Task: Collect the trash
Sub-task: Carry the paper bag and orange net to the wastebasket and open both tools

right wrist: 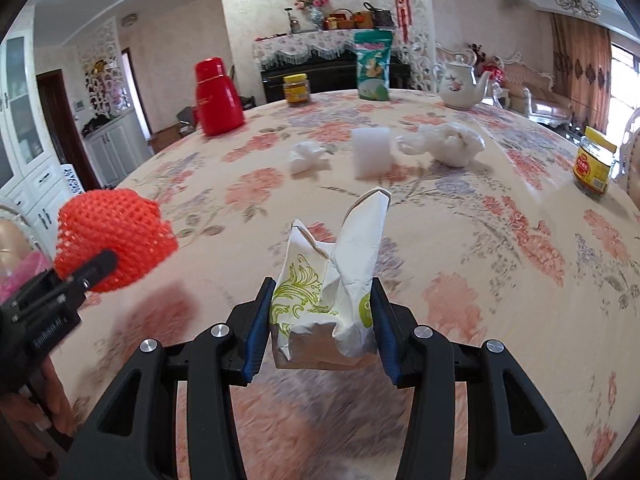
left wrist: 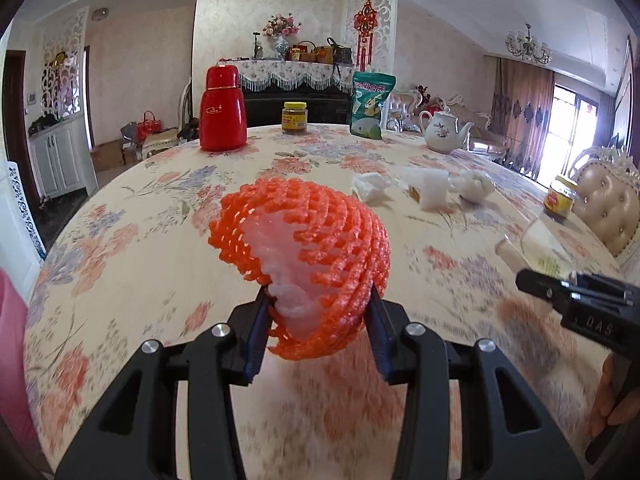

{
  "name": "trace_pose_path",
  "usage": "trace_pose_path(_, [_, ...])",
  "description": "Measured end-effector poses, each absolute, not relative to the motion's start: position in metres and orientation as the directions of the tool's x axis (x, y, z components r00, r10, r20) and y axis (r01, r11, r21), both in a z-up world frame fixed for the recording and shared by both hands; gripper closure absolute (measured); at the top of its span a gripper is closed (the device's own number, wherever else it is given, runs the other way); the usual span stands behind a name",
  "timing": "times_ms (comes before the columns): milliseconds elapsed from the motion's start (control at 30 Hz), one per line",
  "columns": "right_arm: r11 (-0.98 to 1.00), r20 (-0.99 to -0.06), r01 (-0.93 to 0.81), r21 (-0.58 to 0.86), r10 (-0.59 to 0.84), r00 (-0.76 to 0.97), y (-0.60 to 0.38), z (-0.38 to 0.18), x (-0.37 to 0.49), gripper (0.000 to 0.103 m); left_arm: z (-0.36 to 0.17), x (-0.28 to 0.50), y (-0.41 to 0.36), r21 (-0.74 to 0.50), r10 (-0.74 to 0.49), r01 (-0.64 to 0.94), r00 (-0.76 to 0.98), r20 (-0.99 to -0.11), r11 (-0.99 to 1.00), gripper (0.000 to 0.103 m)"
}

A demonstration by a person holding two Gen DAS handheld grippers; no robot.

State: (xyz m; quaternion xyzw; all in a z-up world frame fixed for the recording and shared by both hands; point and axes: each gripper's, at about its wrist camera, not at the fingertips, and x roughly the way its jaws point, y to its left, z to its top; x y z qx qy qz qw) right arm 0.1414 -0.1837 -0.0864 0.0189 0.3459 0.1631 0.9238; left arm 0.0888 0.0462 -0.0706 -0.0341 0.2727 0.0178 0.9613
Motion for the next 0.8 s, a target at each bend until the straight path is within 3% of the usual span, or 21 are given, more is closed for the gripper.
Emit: trace_pose_path(800, [0.89, -0.548, -0.443, 0.103, 0.423, 0.721, -0.108, -0.067, 0.08, 0.058, -0.056, 0.001, 0.087, -0.034, 0.116, -0.146, 0.885, -0.45, 0.989, 0.06])
